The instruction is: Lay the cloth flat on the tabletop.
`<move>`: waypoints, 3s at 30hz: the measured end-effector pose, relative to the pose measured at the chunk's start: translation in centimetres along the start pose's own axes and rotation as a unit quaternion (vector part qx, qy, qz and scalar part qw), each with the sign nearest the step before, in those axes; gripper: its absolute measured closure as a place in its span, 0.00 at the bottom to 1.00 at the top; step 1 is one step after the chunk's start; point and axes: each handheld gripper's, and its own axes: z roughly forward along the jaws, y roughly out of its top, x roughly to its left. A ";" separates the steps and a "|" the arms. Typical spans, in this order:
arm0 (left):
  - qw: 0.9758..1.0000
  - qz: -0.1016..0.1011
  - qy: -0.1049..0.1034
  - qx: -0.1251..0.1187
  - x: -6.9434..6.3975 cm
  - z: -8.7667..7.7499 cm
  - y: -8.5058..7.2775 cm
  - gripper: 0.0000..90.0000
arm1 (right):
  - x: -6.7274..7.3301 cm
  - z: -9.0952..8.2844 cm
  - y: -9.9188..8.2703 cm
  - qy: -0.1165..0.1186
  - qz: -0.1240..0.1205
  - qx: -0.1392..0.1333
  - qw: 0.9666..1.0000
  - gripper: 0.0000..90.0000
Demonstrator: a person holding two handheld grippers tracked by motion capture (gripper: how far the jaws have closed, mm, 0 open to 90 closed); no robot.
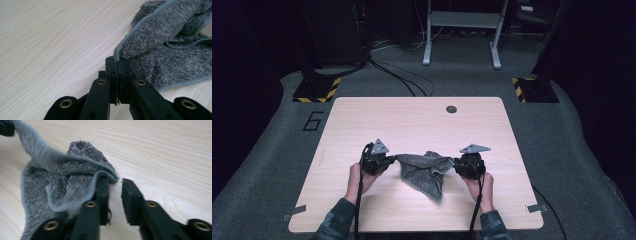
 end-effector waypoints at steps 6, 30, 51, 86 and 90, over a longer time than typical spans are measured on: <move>1.000 0.001 -0.003 0.001 -0.4 0.0 0.2 0.98 | 0.1 -3.2 0.2 0.004 0.028 -0.036 0.999 0.58; 0.999 -0.021 -0.009 0.024 0.3 -0.4 -1.6 0.73 | 2.9 0.1 -1.2 0.022 -0.007 0.004 1.000 0.93; 0.999 -0.003 -0.032 0.013 0.0 1.4 -0.5 0.85 | 3.0 -0.3 0.1 0.024 -0.025 0.008 0.999 0.97; 0.994 -0.092 -0.052 -0.020 0.2 -1.3 -2.2 0.98 | 3.0 -4.5 -0.8 0.026 -0.046 -0.028 0.998 0.99; 0.996 -0.084 -0.021 -0.008 3.2 0.5 0.6 0.98 | 0.8 -1.8 2.4 0.011 -0.053 -0.012 0.998 0.99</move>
